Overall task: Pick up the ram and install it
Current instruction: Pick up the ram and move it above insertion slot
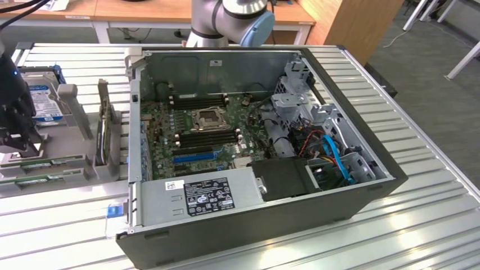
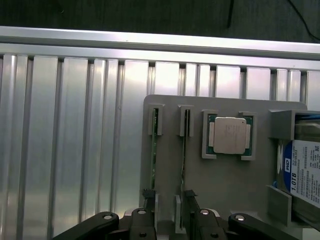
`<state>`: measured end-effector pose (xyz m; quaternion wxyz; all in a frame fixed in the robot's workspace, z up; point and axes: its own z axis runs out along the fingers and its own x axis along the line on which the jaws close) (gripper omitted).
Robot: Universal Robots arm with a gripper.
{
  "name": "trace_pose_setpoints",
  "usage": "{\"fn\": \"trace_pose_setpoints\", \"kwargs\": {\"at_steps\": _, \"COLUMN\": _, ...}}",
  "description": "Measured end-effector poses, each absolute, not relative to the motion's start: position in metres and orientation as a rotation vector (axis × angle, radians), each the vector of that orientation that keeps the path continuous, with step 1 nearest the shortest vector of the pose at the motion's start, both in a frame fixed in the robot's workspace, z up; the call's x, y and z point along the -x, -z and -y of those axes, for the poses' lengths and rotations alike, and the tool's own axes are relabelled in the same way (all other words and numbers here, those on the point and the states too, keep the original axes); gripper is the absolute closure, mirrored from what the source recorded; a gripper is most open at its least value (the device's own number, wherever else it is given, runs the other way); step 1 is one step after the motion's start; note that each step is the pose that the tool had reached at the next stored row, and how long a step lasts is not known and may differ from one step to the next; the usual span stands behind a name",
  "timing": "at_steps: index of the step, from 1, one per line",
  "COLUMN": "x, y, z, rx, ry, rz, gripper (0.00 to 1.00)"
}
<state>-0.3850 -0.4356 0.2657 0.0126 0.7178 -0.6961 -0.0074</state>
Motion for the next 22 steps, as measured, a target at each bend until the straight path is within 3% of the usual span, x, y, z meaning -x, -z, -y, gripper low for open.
{"fn": "trace_pose_setpoints", "kwargs": {"at_steps": 22, "x": 0.385, "y": -0.2635, "z": 0.4416, "rx": -2.237, "ry": 0.023, "rz": 2.169, "gripper": 0.65}}
